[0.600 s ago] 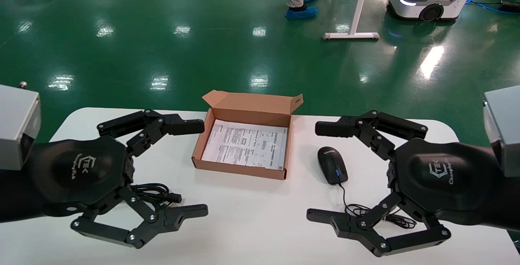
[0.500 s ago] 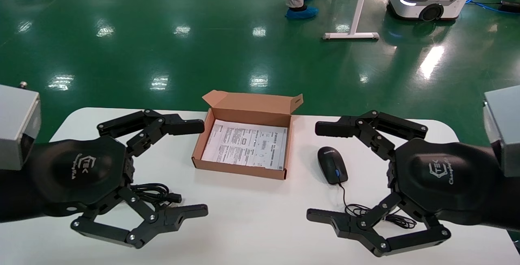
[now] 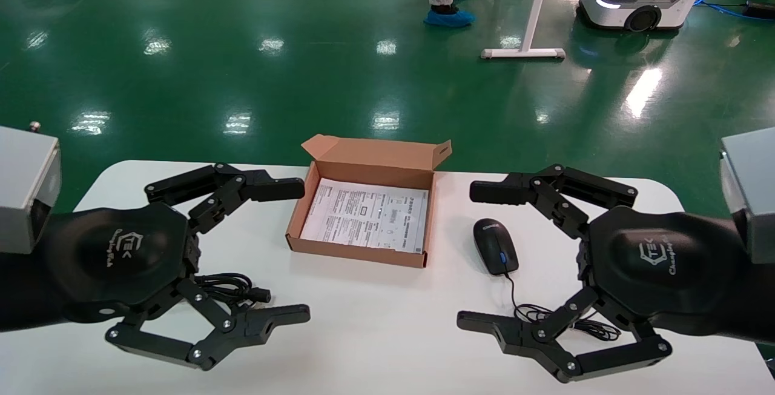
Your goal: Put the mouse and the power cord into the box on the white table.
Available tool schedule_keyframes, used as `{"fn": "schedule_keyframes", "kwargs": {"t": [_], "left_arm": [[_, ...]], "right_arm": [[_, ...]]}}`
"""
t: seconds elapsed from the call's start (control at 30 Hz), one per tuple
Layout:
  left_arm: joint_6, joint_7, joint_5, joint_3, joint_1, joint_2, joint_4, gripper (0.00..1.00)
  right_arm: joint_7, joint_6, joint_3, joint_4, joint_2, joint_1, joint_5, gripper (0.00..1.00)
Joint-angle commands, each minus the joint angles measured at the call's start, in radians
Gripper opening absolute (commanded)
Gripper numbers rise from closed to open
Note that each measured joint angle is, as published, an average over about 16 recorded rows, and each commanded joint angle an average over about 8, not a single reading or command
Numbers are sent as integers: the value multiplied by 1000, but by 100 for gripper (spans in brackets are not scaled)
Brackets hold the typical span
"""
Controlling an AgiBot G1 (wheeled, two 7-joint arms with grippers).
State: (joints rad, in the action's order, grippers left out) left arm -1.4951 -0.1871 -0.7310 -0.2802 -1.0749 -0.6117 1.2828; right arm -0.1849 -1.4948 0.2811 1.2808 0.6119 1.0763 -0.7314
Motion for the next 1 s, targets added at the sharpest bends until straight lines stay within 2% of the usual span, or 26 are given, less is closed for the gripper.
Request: {"fn": "schedule_keyframes", "kwargs": {"t": [0.03,0.27,0.43,0.53,0.7,0.83,1.0], "left_arm": [[0,0,0,1,1,1,1,100],[-8,-3,-8,-9,-2,-4,2,100],[-62,-65,-95,-103,-65,-31,16,100],[-91,-119,-186,-204,-147,-52,21,100],[-102,-153,-346,-395,-316,-72,16,100],[-106,-127,-480,-567,-470,-90,-17,100],[-106,-46,-621,-783,-647,-127,-128,100]], "right_arm": [[0,0,0,0,0,0,0,100],[0,0,0,0,0,0,0,100],[15,-18,11,0,-12,-9,-25,100],[68,-50,30,-1,-33,-2,-85,100],[227,-89,96,-33,-68,51,-238,100],[360,-92,171,-106,-70,111,-350,100],[510,-90,267,-231,-37,192,-461,100]]}}
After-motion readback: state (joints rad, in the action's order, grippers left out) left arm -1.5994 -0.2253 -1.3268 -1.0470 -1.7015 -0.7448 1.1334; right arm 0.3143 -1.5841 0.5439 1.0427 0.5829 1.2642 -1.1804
